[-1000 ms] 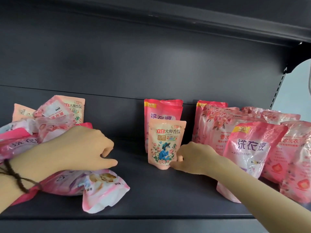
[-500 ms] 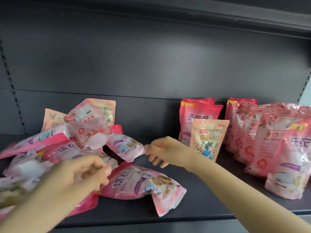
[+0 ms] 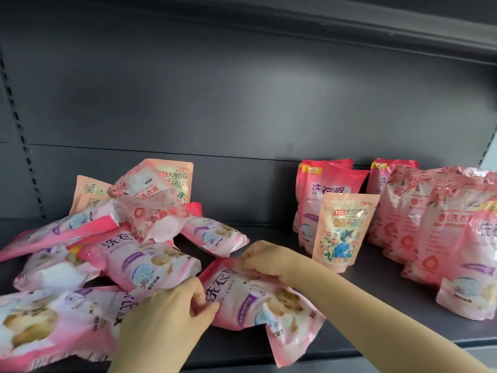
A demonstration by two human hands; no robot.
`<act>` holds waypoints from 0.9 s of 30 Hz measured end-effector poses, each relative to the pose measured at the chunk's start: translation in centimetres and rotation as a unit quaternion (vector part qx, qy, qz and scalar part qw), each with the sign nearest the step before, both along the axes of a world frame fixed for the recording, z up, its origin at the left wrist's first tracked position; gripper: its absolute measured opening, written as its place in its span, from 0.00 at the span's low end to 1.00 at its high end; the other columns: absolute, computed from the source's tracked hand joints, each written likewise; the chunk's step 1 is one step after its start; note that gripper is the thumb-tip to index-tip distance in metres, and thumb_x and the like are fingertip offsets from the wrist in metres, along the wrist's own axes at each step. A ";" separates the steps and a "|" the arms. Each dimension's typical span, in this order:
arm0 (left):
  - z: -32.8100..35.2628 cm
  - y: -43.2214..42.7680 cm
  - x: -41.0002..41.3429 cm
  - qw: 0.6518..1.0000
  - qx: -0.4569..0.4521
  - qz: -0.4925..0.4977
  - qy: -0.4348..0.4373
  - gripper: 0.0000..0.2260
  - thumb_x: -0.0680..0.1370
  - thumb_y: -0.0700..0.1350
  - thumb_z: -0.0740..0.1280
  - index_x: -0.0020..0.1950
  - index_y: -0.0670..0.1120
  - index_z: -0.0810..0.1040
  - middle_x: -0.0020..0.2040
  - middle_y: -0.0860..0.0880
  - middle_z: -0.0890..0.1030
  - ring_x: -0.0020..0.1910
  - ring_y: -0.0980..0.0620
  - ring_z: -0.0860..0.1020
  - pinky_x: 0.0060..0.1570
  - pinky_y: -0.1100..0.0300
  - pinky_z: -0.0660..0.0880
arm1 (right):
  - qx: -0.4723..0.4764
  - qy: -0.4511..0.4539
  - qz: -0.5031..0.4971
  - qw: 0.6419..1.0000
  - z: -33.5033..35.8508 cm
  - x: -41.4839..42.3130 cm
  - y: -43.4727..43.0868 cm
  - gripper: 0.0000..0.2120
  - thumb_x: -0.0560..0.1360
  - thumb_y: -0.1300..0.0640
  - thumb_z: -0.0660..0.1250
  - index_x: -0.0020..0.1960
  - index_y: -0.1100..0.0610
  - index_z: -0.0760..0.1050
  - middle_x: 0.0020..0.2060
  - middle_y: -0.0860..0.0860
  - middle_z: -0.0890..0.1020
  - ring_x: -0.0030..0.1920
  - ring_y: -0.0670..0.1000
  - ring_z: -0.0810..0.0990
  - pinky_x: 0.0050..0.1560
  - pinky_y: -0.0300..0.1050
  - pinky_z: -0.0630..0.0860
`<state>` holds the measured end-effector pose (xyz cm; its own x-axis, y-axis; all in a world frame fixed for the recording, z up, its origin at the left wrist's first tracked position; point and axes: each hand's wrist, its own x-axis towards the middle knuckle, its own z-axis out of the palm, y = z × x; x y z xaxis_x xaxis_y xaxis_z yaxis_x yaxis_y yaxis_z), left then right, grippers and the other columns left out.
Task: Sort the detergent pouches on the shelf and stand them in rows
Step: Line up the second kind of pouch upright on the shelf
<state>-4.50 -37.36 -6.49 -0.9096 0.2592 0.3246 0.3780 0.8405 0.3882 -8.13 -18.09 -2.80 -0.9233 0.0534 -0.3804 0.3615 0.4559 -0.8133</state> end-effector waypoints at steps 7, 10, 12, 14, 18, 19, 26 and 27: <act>0.0 1.7 -0.5 0.997 0.062 -0.046 0.002 0.11 0.72 0.63 0.64 0.39 0.58 0.71 0.35 0.61 0.79 0.32 0.66 0.76 0.31 0.67 0.73 | -0.107 0.168 -0.066 0.978 1.9 2.5 3.2 0.10 0.79 0.64 0.63 0.40 0.57 0.76 0.36 0.53 0.80 0.36 0.51 0.79 0.40 0.45 0.79; 0.4 3.6 -1.0 0.955 0.282 -0.084 -0.037 0.08 0.73 0.57 0.69 0.46 0.61 0.70 0.43 0.59 0.80 0.41 0.70 0.77 0.38 0.63 0.76 | -0.176 0.240 -0.118 0.947 2.3 3.2 4.7 0.11 0.79 0.64 0.63 0.39 0.56 0.75 0.32 0.51 0.81 0.35 0.50 0.79 0.41 0.46 0.78; 0.9 5.1 -1.2 0.888 0.443 -0.088 -0.081 0.15 0.75 0.52 0.69 0.54 0.63 0.65 0.48 0.55 0.80 0.44 0.64 0.79 0.45 0.56 0.77 | -0.238 0.267 -0.137 0.924 2.5 3.5 5.5 0.10 0.79 0.64 0.62 0.39 0.57 0.74 0.32 0.51 0.81 0.33 0.49 0.80 0.37 0.44 0.80; 1.3 6.6 -1.1 0.827 0.540 -0.091 -0.127 0.17 0.76 0.51 0.67 0.60 0.61 0.64 0.49 0.57 0.80 0.50 0.59 0.79 0.48 0.55 0.77 | -0.300 0.293 -0.143 0.896 2.6 3.9 6.1 0.11 0.79 0.64 0.62 0.38 0.57 0.73 0.34 0.52 0.81 0.34 0.50 0.80 0.36 0.44 0.80; 2.2 8.7 -1.0 0.748 0.620 -0.126 -0.199 0.16 0.70 0.58 0.67 0.57 0.56 0.77 0.57 0.53 0.82 0.58 0.53 0.79 0.62 0.49 0.72 | -0.332 0.358 -0.130 0.863 2.2 4.5 6.2 0.12 0.79 0.61 0.64 0.37 0.54 0.74 0.33 0.49 0.81 0.34 0.48 0.79 0.35 0.42 0.78; 2.4 9.0 -1.0 0.738 0.633 -0.127 -0.195 0.13 0.73 0.56 0.67 0.55 0.54 0.79 0.56 0.52 0.83 0.59 0.51 0.79 0.65 0.46 0.70 | -0.337 0.365 -0.118 0.859 1.9 4.7 6.2 0.11 0.78 0.59 0.65 0.36 0.53 0.75 0.34 0.50 0.82 0.35 0.48 0.80 0.37 0.43 0.78; 3.0 11.0 -0.8 0.722 0.662 -0.153 -0.128 0.07 0.73 0.51 0.68 0.44 0.51 0.84 0.49 0.48 0.85 0.51 0.50 0.82 0.56 0.49 0.76 | -0.369 0.372 -0.065 0.849 1.3 7.2 7.9 0.14 0.78 0.53 0.61 0.52 0.59 0.82 0.52 0.57 0.84 0.55 0.54 0.81 0.63 0.53 0.75; 3.3 11.4 -0.7 0.724 0.659 -0.163 -0.121 0.08 0.72 0.52 0.68 0.44 0.52 0.84 0.48 0.48 0.85 0.49 0.52 0.82 0.53 0.52 0.77 | -0.359 0.379 -0.073 0.850 1.4 7.6 8.4 0.15 0.79 0.54 0.60 0.54 0.62 0.80 0.53 0.58 0.83 0.56 0.55 0.81 0.64 0.53 0.75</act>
<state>-5.22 -25.91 -3.20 -0.9413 0.0833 0.3270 0.2596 -0.4404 0.8594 -0.54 -9.70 -1.45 -0.9209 0.1936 0.3382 -0.3807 -0.2616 -0.8869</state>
